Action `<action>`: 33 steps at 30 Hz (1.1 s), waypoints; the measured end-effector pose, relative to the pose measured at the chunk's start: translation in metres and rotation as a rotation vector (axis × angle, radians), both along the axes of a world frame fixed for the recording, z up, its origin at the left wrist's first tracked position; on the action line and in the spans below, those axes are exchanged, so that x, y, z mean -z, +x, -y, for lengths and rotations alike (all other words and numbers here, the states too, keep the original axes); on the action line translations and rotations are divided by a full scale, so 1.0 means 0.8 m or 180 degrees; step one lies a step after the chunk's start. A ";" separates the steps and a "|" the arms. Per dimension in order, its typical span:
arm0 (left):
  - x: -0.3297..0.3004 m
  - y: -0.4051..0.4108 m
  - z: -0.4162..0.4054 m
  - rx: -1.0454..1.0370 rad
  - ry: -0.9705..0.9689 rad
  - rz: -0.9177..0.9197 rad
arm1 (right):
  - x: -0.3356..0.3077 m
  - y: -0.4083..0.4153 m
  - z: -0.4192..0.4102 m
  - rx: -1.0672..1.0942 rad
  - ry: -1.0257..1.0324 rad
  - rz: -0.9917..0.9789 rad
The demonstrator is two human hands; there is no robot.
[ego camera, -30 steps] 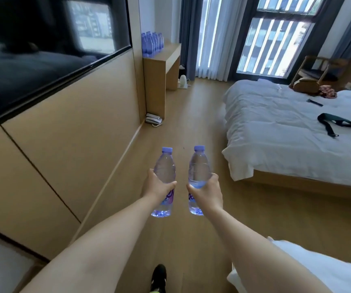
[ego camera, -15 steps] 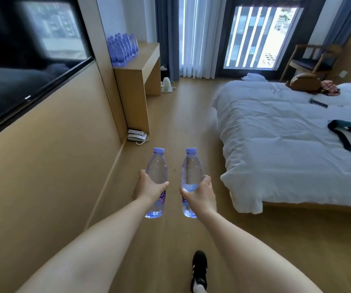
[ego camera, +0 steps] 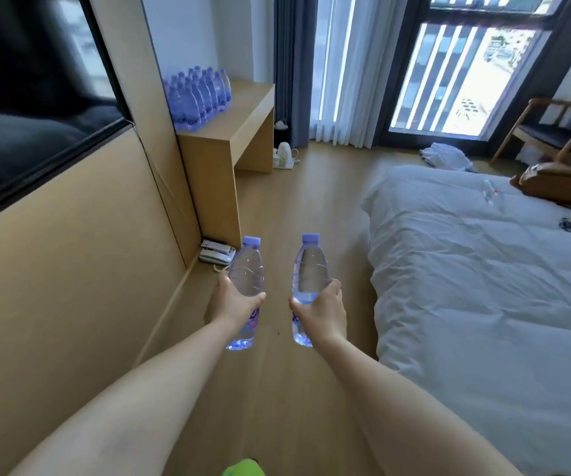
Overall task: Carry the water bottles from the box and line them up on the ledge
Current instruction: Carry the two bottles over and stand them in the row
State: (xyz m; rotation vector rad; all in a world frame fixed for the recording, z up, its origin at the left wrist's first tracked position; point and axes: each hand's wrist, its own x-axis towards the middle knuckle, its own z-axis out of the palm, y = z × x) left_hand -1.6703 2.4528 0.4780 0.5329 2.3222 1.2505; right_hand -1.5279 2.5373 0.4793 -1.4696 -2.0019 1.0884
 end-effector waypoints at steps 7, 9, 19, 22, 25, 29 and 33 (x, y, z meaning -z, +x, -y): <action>0.032 -0.129 -0.179 0.0050 -0.0189 -0.0001 | 0.033 -0.128 -0.171 0.0057 -0.0108 -0.0005; 0.032 -0.170 -0.231 0.0026 -0.0315 0.0025 | 0.033 -0.167 -0.221 0.0133 -0.0146 0.0015; 0.002 -0.327 -0.466 0.0295 -0.0325 -0.0061 | 0.015 -0.330 -0.454 0.0301 -0.0043 -0.0041; 0.011 -0.374 -0.544 0.0327 -0.0298 0.0036 | 0.027 -0.374 -0.532 0.0286 -0.0119 -0.0028; 0.017 -0.420 -0.626 0.0322 -0.0294 0.0052 | 0.041 -0.417 -0.617 0.0197 -0.0079 -0.0043; 0.014 -0.479 -0.731 0.0195 -0.0278 0.0194 | 0.045 -0.479 -0.731 0.0036 -0.0241 -0.0115; -0.004 -0.538 -0.817 -0.0045 0.0034 0.0441 | 0.027 -0.546 -0.837 -0.0305 -0.0103 -0.0108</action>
